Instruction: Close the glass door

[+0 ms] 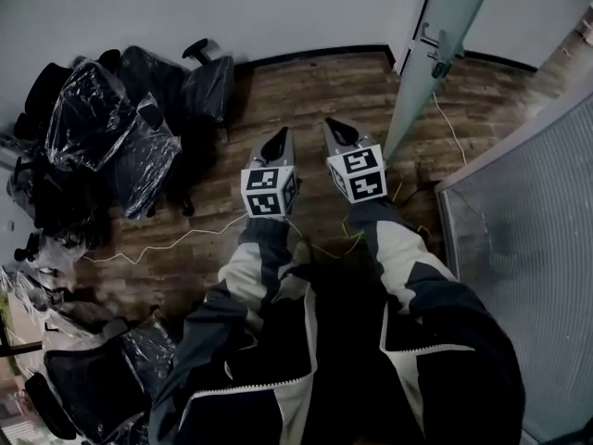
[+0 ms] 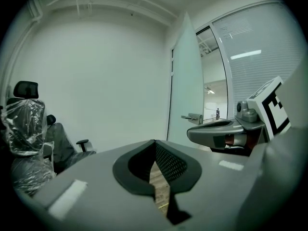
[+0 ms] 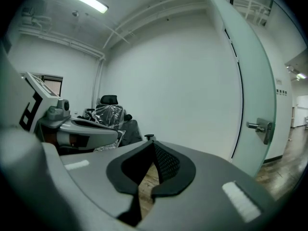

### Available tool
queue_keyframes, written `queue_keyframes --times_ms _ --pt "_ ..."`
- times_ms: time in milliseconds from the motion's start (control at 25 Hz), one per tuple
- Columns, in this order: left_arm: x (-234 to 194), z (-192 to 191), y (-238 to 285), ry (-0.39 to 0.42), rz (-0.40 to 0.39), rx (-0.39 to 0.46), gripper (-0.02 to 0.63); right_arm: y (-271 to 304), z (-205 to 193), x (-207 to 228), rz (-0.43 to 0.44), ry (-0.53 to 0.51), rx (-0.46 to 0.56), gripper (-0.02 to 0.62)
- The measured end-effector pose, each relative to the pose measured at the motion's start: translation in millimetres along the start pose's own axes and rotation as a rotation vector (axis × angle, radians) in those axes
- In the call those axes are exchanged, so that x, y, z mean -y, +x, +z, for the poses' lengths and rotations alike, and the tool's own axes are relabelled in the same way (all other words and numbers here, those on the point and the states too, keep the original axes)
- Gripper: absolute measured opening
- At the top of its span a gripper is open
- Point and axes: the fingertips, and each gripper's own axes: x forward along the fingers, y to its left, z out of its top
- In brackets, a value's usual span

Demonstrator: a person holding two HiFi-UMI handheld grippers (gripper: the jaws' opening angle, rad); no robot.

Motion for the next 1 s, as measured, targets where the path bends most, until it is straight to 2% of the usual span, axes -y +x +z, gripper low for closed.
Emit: queue_keyframes --times_ms 120,400,720,1000 --pt "-28 12 33 0.01 -0.035 0.011 0.002 36 10 10 -0.038 -0.019 -0.007 0.006" --pt "-99 42 95 0.007 -0.071 0.048 0.002 110 41 35 -0.124 0.02 -0.001 0.006" --pt "-120 46 156 0.002 -0.126 0.027 0.002 155 54 80 -0.192 0.043 0.002 0.006" --pt "-133 42 231 -0.008 -0.131 -0.01 0.002 214 43 145 -0.186 0.076 -0.015 0.006"
